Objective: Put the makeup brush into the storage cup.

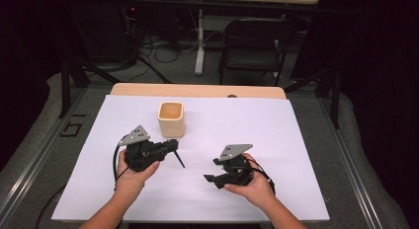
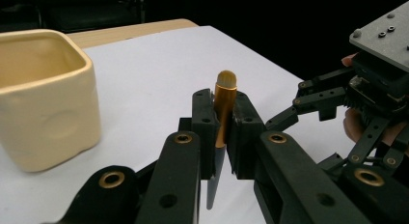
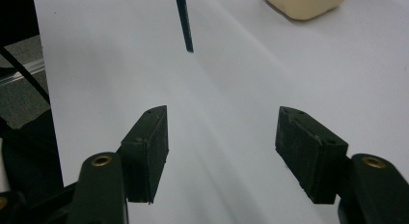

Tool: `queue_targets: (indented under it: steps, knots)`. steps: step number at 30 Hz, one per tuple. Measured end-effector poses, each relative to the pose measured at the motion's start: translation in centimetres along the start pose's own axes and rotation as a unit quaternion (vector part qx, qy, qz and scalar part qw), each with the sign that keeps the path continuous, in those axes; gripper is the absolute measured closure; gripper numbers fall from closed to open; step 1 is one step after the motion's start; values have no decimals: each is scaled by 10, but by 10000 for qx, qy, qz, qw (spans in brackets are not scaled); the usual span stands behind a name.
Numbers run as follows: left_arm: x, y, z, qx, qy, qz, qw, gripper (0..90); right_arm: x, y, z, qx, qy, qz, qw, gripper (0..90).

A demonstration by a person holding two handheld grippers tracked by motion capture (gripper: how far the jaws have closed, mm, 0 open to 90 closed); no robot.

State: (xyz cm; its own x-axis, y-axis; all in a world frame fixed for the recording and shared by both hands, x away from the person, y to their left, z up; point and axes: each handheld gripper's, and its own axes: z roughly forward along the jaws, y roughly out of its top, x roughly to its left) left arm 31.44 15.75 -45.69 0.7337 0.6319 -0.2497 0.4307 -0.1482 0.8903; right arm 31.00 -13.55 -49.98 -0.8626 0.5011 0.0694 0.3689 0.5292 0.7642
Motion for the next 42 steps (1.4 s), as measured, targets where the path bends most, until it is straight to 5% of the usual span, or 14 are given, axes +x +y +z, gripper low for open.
queue_targets:
  steps: [9, 19, 31, 42]
  knots:
    - [4, 12, -3, 154, 163, 180, 9996, 835, -8, -9, -7, 187, -105, 160, 9996, 379]
    - [12, 22, -3, 336, 400, 270, 9983, 835, -11, -21, -16, 360, -396, 178, 9984, 235]
    - [30, 41, -7, 429, 802, 279, 9955, 835, -21, -33, -23, 436, -602, 426, 9963, 174]
    - [51, 76, -8, 458, 1240, 314, 9907, 836, -30, -38, -26, 410, -696, 570, 9951, 159]
